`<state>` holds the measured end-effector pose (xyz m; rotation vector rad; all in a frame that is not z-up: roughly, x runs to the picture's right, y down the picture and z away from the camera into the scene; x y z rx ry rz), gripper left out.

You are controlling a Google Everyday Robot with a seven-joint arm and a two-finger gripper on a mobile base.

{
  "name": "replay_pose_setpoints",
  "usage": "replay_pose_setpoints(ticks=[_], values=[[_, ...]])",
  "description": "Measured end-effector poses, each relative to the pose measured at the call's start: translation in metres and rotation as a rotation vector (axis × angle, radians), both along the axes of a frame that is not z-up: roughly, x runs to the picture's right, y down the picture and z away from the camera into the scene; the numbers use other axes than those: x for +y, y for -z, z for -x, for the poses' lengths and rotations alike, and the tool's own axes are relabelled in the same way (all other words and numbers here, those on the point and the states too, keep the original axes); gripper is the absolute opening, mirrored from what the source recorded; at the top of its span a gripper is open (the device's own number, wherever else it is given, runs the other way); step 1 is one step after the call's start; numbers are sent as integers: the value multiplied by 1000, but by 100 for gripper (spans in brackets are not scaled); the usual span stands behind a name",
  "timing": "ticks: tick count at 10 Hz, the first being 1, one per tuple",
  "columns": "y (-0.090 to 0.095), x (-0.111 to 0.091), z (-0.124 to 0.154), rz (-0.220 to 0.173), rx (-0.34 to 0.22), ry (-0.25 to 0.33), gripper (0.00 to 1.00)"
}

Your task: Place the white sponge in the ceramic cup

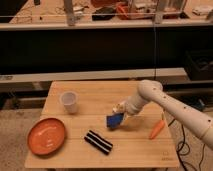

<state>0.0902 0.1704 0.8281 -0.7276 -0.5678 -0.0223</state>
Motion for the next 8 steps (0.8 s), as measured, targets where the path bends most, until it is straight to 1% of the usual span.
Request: replay_pose_setpoints(ticks=[1,3,4,5,7,8], values=[[3,-11,6,-8,-4,1,0],[15,-34,20,-11,-7,12,0],[16,-45,29,-19,-9,18,0],[16,-52,35,-26,-3,24,0],[22,-66,51,-39,11,41,0],[28,-76,66,-50,10,59,0]])
